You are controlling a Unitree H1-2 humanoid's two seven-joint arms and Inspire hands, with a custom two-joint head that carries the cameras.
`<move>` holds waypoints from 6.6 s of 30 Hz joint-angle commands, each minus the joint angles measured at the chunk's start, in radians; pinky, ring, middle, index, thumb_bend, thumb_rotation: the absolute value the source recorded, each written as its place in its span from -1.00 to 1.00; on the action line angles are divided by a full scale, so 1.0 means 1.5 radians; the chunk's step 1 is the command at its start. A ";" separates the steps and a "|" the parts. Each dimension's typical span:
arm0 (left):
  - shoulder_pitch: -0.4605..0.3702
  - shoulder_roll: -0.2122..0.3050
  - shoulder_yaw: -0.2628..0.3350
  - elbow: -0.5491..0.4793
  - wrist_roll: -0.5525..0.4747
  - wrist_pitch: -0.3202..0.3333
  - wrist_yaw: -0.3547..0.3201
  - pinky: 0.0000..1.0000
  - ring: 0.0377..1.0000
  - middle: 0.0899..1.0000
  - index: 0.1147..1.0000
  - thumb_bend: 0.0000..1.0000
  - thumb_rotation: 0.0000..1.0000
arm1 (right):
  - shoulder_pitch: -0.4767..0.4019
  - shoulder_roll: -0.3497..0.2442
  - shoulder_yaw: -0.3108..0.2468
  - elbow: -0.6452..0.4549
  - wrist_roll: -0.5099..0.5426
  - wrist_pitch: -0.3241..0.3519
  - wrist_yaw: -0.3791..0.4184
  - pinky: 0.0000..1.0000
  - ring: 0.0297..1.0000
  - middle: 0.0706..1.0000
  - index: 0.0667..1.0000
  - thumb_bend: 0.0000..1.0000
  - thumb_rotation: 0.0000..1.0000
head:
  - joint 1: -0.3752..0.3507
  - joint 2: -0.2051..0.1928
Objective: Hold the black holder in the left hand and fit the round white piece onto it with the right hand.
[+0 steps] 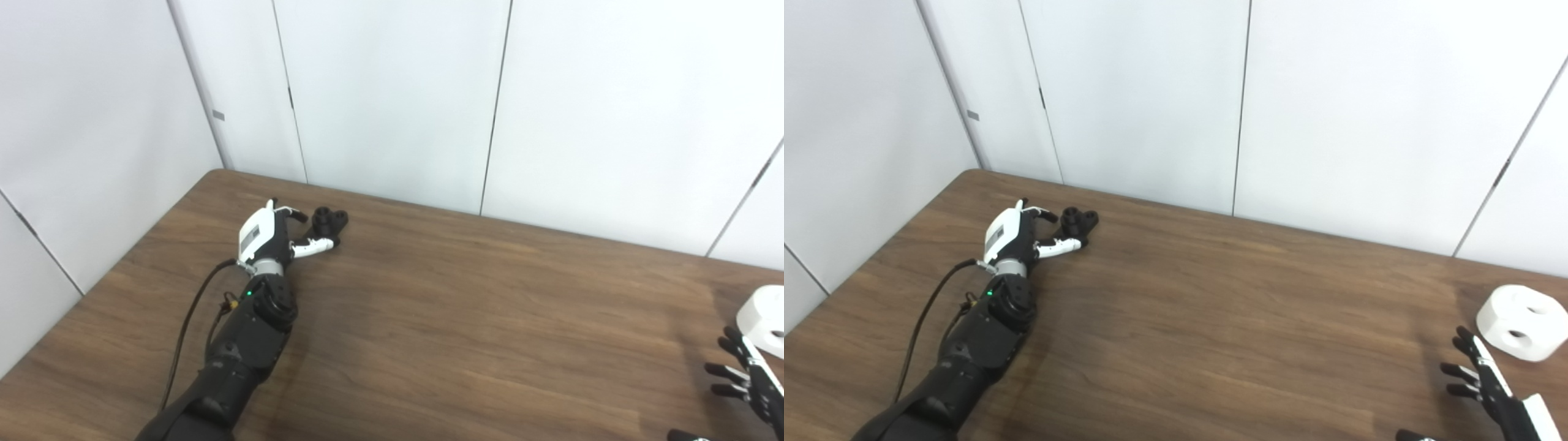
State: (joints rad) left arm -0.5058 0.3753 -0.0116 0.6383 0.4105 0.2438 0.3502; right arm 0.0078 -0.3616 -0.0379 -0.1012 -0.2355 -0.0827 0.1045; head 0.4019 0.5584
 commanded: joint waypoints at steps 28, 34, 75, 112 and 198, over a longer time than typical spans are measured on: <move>-0.036 -0.034 -0.011 0.098 0.004 -0.052 0.120 1.00 0.95 0.76 -0.16 0.05 -0.88 | 0.003 -0.016 -0.008 -0.042 0.005 0.001 0.013 0.45 0.63 0.86 0.93 0.55 -0.59 | -0.005 0.010; -0.033 -0.034 -0.020 0.104 0.004 -0.069 0.122 1.00 0.94 0.75 -0.17 0.05 -0.89 | 0.003 -0.016 -0.009 -0.043 0.008 -0.001 0.012 0.45 0.63 0.87 0.93 0.54 -0.55 | -0.007 0.011; -0.030 -0.119 -0.340 -0.032 0.011 -0.255 -0.305 0.92 1.00 0.93 -0.17 0.05 -0.87 | -0.021 0.015 0.014 -0.055 -0.021 0.005 -0.001 0.39 0.59 0.84 0.88 0.63 -0.52 | -0.172 0.032; -0.065 -0.162 -0.407 0.106 0.123 -0.319 -0.262 0.92 1.00 0.89 -0.17 0.05 -0.87 | -0.054 0.029 -0.017 -0.146 -0.036 0.064 0.007 0.37 0.61 0.87 0.89 0.60 -0.48 | -0.414 0.045; -0.074 -0.108 -0.409 0.246 0.111 -0.440 -0.225 0.94 0.99 0.85 -0.17 0.05 -0.87 | -0.511 -0.200 0.263 0.196 -0.636 0.303 0.401 1.00 1.00 1.00 0.80 0.99 -0.27 | -0.668 -0.056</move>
State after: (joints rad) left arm -0.6924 0.1574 -0.5892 0.8981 0.5118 -0.4804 0.1070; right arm -0.7133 -0.6255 0.3752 0.2180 -1.1851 0.3800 0.7340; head -0.5998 0.4740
